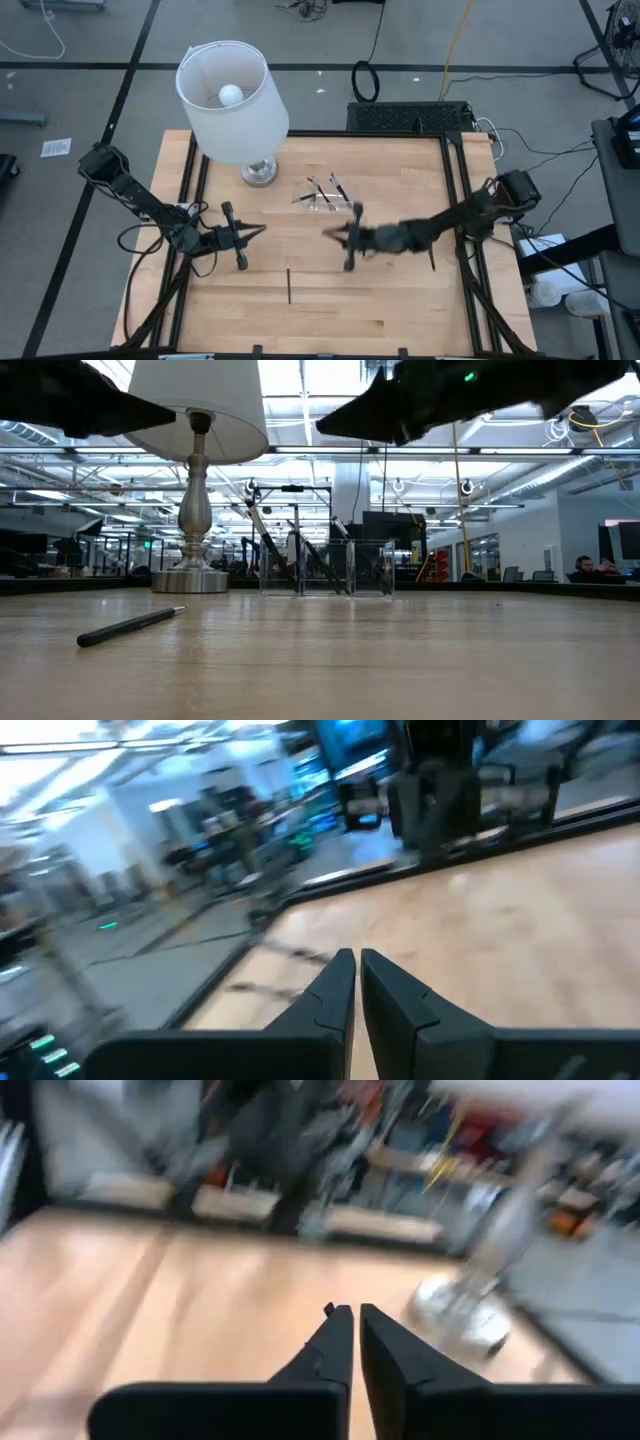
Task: Put items in baskets/containers
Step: Put the black liner brush into the transparent organizer
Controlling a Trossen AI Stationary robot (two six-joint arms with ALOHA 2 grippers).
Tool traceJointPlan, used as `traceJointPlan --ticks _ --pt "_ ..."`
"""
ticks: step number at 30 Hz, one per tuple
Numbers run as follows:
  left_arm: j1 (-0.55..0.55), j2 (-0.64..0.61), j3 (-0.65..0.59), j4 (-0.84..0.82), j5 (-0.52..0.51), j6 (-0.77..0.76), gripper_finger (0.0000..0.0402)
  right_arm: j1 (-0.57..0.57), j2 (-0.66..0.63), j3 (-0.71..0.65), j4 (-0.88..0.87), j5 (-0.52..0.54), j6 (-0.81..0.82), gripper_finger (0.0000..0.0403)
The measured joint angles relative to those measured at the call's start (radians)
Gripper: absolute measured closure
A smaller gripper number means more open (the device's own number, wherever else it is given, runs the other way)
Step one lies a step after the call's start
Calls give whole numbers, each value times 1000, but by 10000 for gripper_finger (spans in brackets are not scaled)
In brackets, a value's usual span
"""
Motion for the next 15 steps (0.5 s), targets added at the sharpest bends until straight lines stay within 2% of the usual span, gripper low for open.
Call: traceJointPlan --ticks 2,5,7,11,15 --pt "0 0 0 -3 102 -25 371 60 29 47 -89 26 38 395" --pt "6 1 38 -52 267 -115 371 132 94 77 -97 55 93 399" --pt "14 1 96 -187 299 -224 371 162 154 94 -91 55 139 401" --pt "17 60 240 -588 405 -540 371 190 271 125 -94 53 254 402" --pt "-12 213 317 -745 439 -708 371 181 379 191 -100 50 291 402"
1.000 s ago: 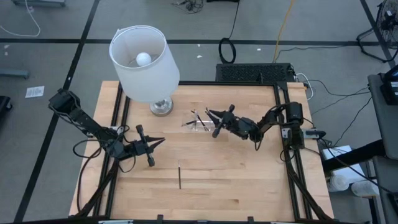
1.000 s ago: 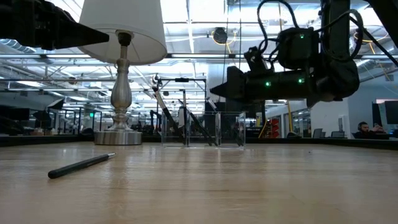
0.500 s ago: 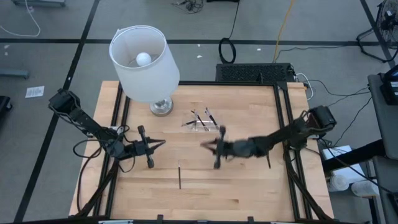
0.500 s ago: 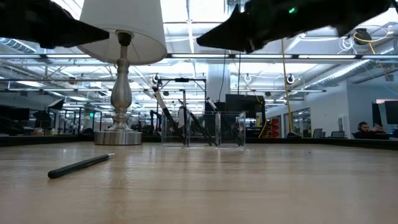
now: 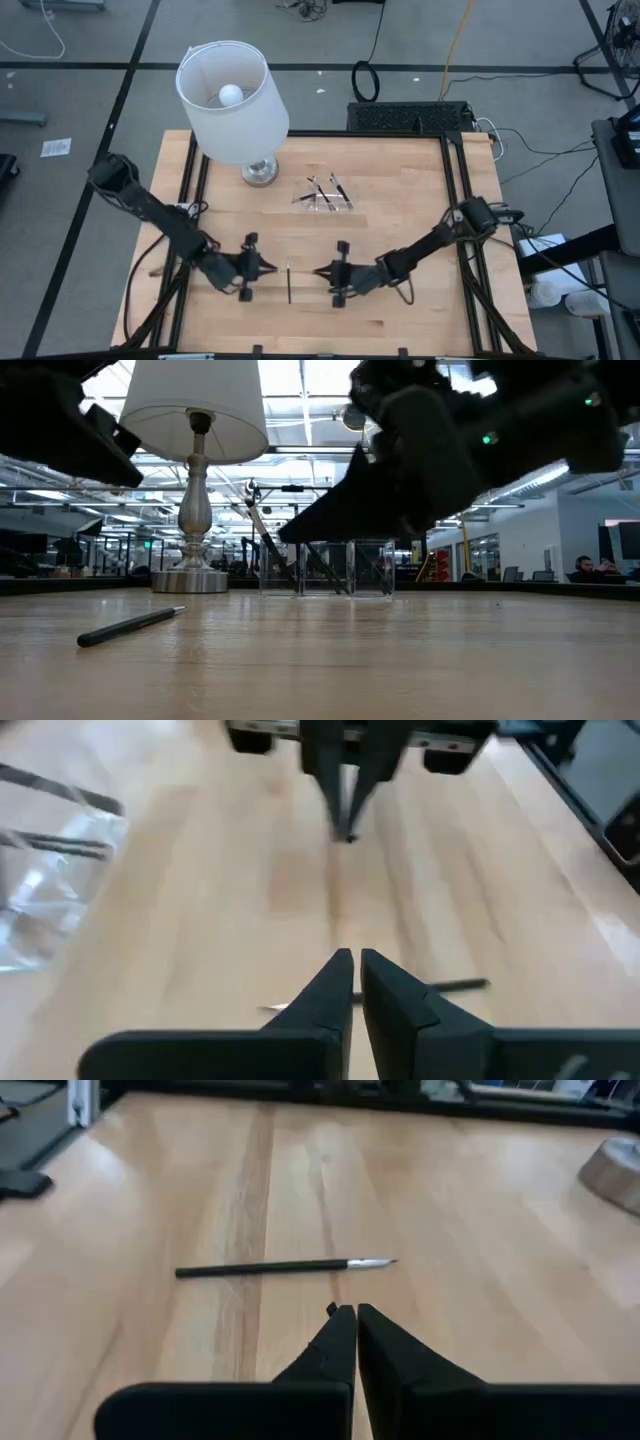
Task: Put items in baskets/containers
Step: Put the black liner brush into the transparent organizer
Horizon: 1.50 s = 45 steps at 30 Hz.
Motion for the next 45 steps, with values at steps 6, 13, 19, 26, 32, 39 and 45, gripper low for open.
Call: traceJointPlan --ticks 6,13,19,26,32,39,45 --pt "-3 192 126 -132 103 -77 371 -25 30 76 -101 -50 10 402" --pt "37 326 231 -244 229 -97 371 -26 31 81 -115 -52 7 403" --pt "97 398 257 -240 329 -85 371 -26 31 81 -144 -52 6 403" --pt "155 445 309 -239 391 -1 371 -26 30 81 -158 -52 -31 403" --pt "208 452 337 -238 375 48 371 -26 30 81 -167 -52 -27 403" --pt "257 452 344 -221 380 84 371 -28 30 81 -191 -52 -17 403" --pt "265 450 344 -221 383 128 371 -43 -33 87 -334 36 207 403"
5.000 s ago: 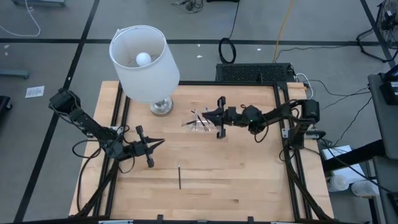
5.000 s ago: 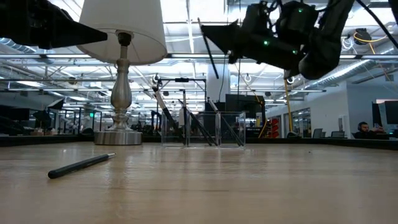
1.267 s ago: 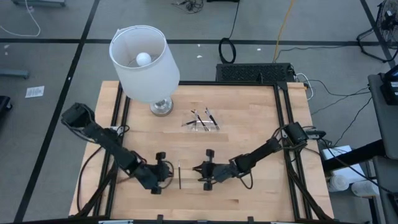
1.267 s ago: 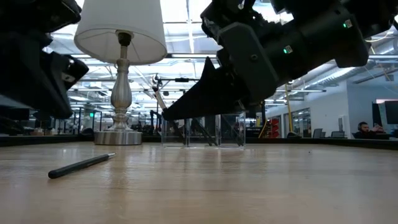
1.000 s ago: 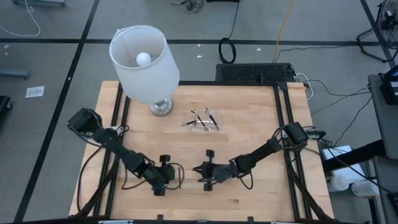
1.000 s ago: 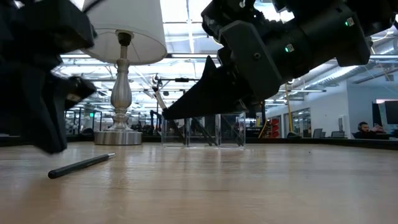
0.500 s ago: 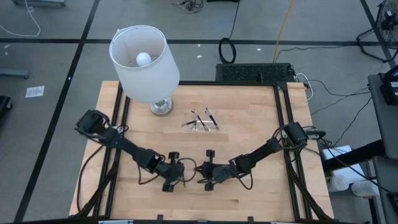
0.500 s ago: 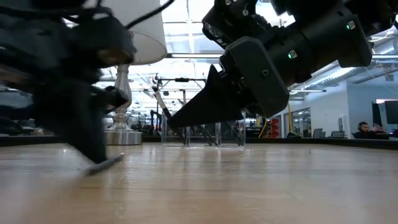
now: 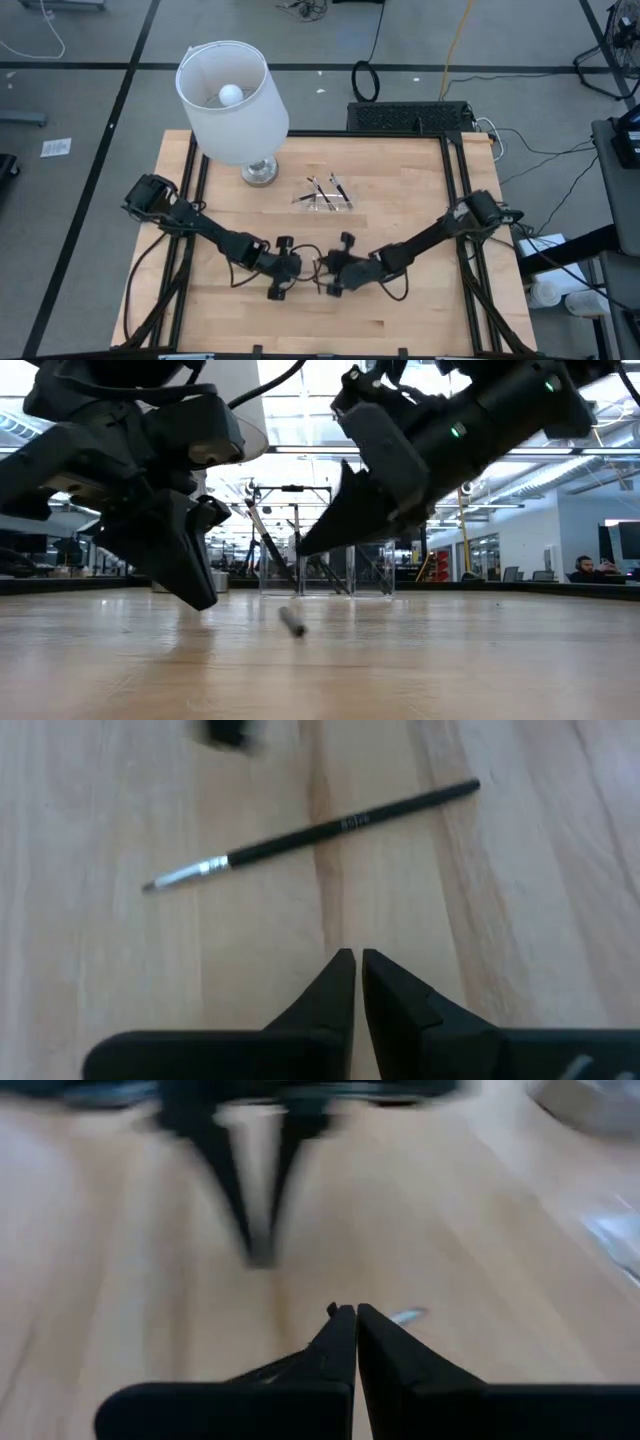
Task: Put items in baskets/containers
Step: Put the black liner brush into the transparent organizer
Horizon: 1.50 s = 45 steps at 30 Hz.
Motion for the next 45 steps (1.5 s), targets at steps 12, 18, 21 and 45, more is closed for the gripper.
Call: traceJointPlan --ticks 12,18,21,45 --pt "-30 -1 0 -1 -17 34 371 16 -263 43 -575 -217 318 387" --pt "-36 -1 0 -1 -17 36 371 -22 -252 40 -716 -370 457 312" --pt "-36 -1 0 -1 -18 42 371 -46 -236 41 -718 -429 524 256" --pt "-38 -2 0 -1 -38 52 371 -140 -130 16 -995 -490 629 190"
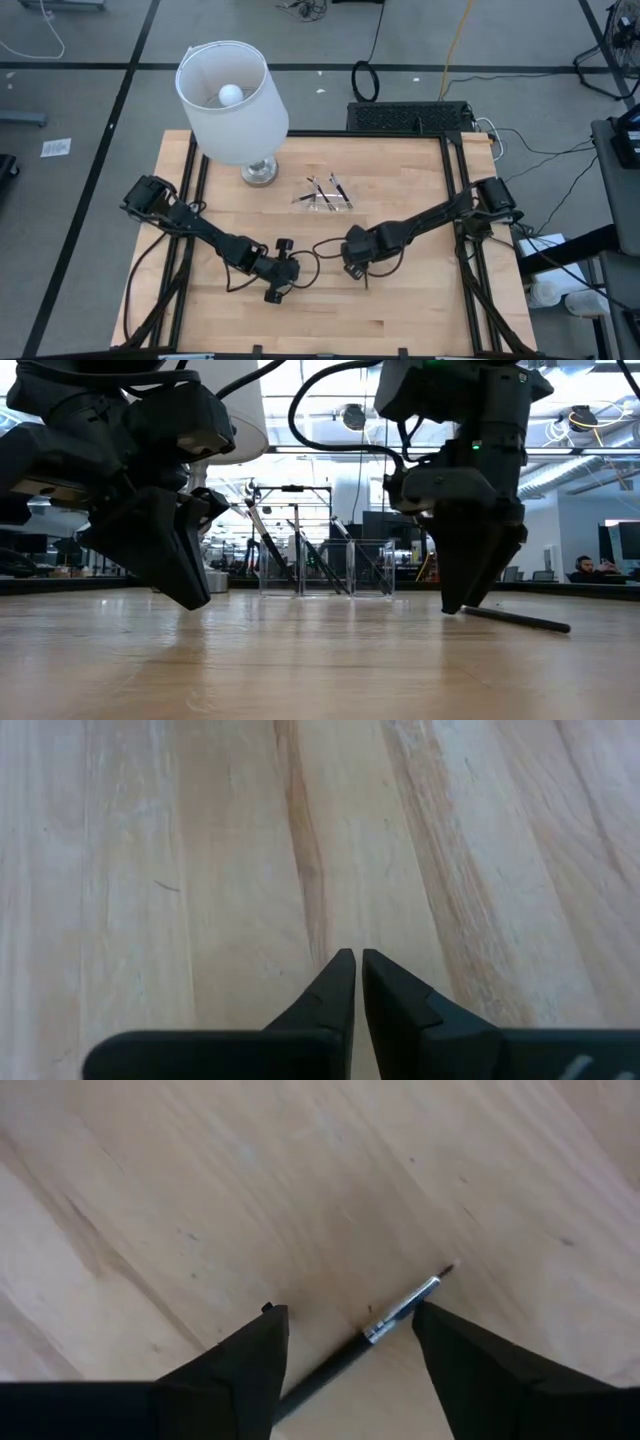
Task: Put items in baskets/containers
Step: Put the black liner brush into the transparent organizer
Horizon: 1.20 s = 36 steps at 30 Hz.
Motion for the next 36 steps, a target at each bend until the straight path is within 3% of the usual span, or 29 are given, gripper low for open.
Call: traceJointPlan --ticks 5,16,25,36 --pt "0 0 0 -4 0 0 371 15 1 -19 43 -13 -57 225" --pt "0 0 0 -7 0 -1 371 14 0 -56 77 0 -126 390" --pt "0 0 0 -7 -42 3 371 16 -29 -33 175 81 -306 399" --pt "-8 0 0 -13 -113 18 371 42 -285 -28 514 229 -591 402"
